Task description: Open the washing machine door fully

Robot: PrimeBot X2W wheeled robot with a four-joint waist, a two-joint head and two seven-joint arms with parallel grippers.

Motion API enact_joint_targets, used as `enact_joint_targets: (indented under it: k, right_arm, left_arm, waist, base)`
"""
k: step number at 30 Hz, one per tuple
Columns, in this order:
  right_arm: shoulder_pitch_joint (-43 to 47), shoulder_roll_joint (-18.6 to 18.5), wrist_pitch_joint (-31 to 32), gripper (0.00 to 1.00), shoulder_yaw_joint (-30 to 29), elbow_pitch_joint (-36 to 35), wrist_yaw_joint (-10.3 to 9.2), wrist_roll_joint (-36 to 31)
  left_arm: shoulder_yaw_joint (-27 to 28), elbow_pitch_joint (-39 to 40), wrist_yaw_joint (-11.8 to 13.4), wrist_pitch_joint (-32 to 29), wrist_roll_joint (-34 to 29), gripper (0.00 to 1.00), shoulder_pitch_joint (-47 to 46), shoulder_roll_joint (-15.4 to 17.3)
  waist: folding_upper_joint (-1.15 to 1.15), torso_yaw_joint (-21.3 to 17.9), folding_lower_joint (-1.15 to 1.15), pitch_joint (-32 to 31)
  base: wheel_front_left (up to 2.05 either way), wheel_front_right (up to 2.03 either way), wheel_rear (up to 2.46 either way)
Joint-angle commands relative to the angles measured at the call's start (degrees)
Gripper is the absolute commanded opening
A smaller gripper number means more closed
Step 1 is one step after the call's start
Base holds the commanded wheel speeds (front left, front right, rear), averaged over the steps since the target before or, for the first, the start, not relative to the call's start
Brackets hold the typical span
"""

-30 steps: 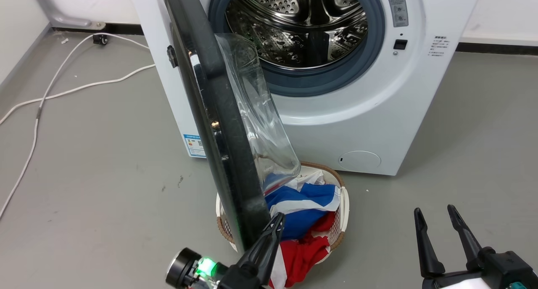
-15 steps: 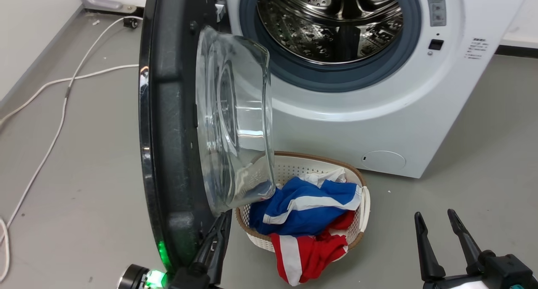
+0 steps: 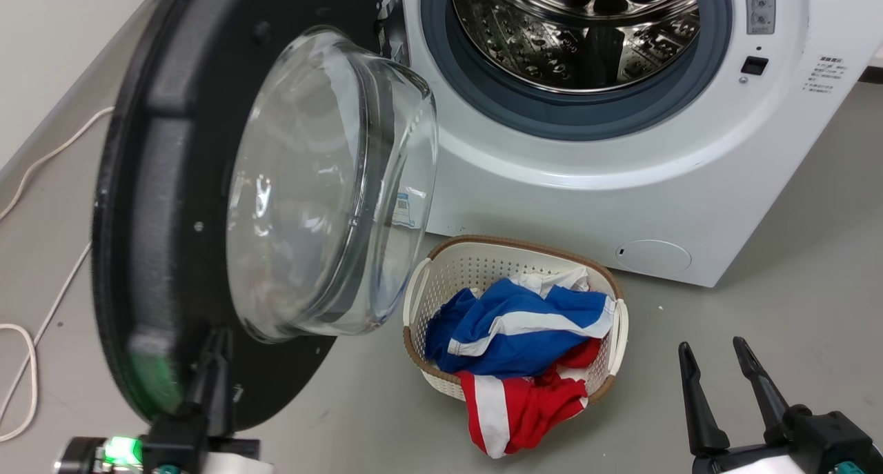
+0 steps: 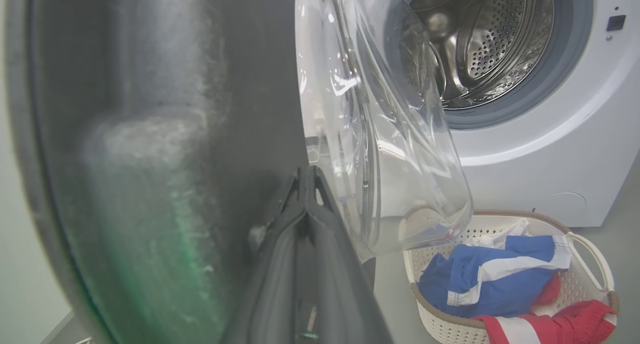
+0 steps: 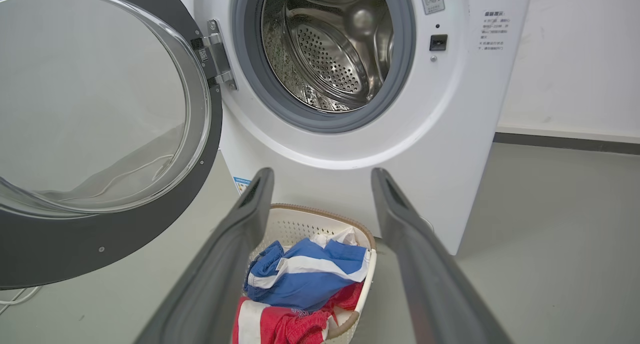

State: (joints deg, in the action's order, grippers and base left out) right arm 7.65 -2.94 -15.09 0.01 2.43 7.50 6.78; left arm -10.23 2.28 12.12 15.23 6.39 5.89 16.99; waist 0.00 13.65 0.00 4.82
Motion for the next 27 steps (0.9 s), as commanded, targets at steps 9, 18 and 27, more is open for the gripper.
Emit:
enact_joint_targets:
  k: [9, 18, 27]
  right_arm:
    - [-2.0, 0.11, -0.1, 1.0, 0.19, -0.16, -0.01, -1.24]
    - [-3.01, 0.07, -0.1, 1.0, -0.39, -0.52, -0.01, -2.16]
    - [-4.39, -0.88, -0.1, 1.0, -0.56, -0.85, -0.01, -2.48]
  left_arm:
    - [8.42, -3.23, 1.19, -0.15, 4.5, 0.0, -4.31, 2.51]
    - [15.28, -7.62, 0.55, -0.15, 7.6, 0.0, -8.05, 4.38]
    - [21.68, -13.04, -1.78, -0.14, 9.49, 0.0, -13.2, 6.21]
  waist:
    - [0.0, -0.88, 0.0, 2.44]
    - [0.0, -1.66, 0.0, 4.61]
    - [0.0, -2.11, 0.0, 7.13]
  base:
    - [0.0, 0.0, 0.0]
    - [0.0, 0.0, 0.0]
    - [0.0, 0.0, 0.0]
